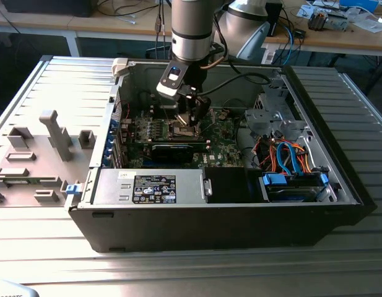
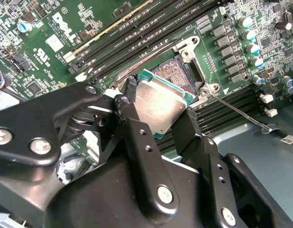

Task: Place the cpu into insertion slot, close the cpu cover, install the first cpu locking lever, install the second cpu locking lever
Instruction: 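Place the cpu into insertion slot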

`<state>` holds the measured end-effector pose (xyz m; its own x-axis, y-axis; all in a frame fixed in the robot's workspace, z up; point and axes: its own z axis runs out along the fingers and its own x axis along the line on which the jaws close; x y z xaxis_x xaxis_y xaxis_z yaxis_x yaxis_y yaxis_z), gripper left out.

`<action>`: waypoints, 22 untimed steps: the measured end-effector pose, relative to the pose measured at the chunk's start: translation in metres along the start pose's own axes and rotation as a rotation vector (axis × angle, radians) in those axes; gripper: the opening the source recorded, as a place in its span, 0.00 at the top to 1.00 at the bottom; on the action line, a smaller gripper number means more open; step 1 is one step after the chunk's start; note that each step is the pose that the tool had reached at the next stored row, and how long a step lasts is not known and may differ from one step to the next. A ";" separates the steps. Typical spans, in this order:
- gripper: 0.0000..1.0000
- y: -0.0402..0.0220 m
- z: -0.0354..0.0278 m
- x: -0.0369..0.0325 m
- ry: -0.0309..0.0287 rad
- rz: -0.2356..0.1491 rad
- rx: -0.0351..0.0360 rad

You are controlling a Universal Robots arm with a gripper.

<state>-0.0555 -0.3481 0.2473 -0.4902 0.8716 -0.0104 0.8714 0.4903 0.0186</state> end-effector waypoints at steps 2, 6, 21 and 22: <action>0.46 0.0000 0.0001 0.0000 -0.0001 0.003 0.0000; 0.46 0.0000 0.0004 0.0000 -0.0002 0.011 0.0001; 0.46 0.0000 0.0027 0.0000 -0.0014 0.073 0.0008; 0.46 0.0000 0.0027 0.0000 -0.0014 0.074 0.0008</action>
<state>-0.0555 -0.3480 0.2446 -0.4240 0.9056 -0.0104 0.9054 0.4241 0.0186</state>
